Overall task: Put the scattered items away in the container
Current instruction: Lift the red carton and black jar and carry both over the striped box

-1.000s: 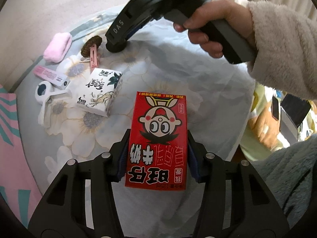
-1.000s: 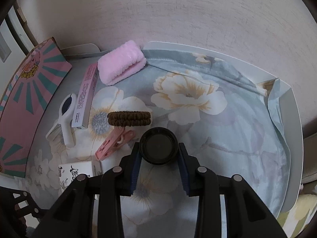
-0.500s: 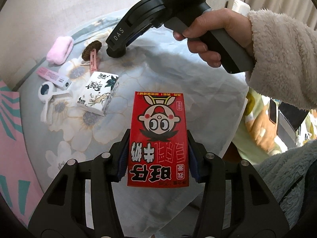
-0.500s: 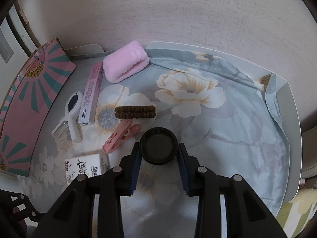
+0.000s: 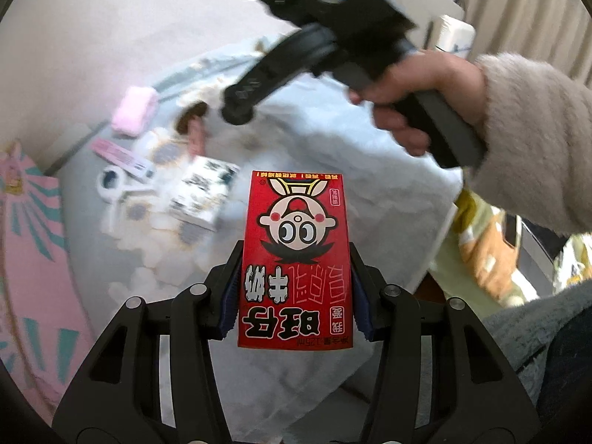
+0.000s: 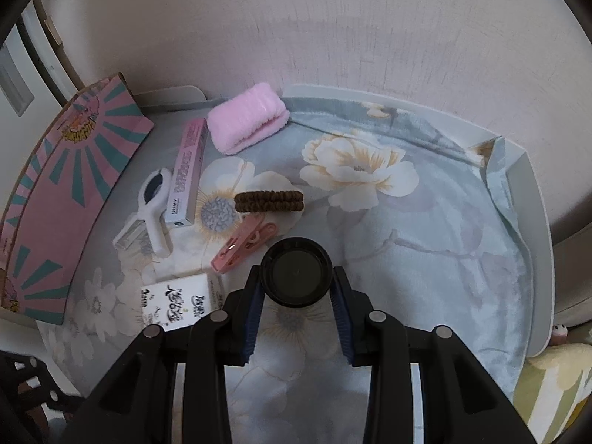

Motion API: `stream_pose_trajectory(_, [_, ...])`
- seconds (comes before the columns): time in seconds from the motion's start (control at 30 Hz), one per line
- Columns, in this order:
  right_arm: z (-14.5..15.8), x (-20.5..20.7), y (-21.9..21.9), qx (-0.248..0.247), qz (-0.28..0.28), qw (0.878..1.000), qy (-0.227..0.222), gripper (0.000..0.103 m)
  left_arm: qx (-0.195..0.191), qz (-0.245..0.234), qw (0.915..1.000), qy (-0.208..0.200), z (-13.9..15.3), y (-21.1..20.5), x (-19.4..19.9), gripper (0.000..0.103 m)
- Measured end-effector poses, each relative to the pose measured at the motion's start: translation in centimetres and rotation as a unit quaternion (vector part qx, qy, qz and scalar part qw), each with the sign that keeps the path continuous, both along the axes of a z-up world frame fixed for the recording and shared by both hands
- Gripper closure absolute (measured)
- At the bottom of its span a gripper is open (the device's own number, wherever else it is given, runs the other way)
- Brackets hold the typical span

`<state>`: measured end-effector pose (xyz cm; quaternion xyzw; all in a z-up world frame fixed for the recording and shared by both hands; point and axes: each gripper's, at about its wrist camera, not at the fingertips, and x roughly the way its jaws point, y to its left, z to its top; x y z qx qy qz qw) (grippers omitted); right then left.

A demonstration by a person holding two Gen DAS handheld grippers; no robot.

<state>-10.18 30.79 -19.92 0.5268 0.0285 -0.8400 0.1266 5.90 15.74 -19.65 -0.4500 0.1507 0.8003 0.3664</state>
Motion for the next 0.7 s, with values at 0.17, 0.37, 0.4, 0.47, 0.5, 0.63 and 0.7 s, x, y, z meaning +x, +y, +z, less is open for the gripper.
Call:
stream_pose_trajectory(0.17, [3.8,1.5,0.2,-0.001,-0.018,1.000,0.021,0.070,-0.002,0.036,0.9989,0.029,2.8,-1.2,-1.7,0.057])
stream_pose_trajectory(0.37, [7.4,0.9,-1.5,-0.002,-0.019,0.999,0.042,0.070,0.010,0.100,0.9926,0.069,7.2,-4.1,-3.9,0.057])
stream_pose_trajectory(0.4, [8.3,1.0,-1.9,-0.006,-0.017,0.999,0.046,0.070,0.011,0.113,0.9907,0.074,7.9,-4.9,-4.2,0.057])
stream_pose_trajectory(0.47, [9.5,0.9,-3.3,-0.012,-0.010,0.998,0.056,0.070,0.011,0.141,0.9864,0.083,9.3,-6.5,-4.7,0.057])
stream_pose_trajectory(0.5, [10.1,1.0,-3.9,-0.014,-0.004,0.998,0.062,0.070,0.011,0.154,0.9842,0.086,9.8,-7.3,-4.8,0.057])
stream_pose_trajectory(0.63, [12.7,1.0,-6.8,-0.025,0.027,0.996,0.083,0.070,0.006,0.203,0.9751,0.090,11.1,-10.4,-4.9,0.057])
stream_pose_trajectory(0.7, [13.7,0.7,-8.5,-0.033,0.046,0.995,0.088,0.070,0.003,0.230,0.9692,0.088,11.3,-12.3,-4.9,0.057])
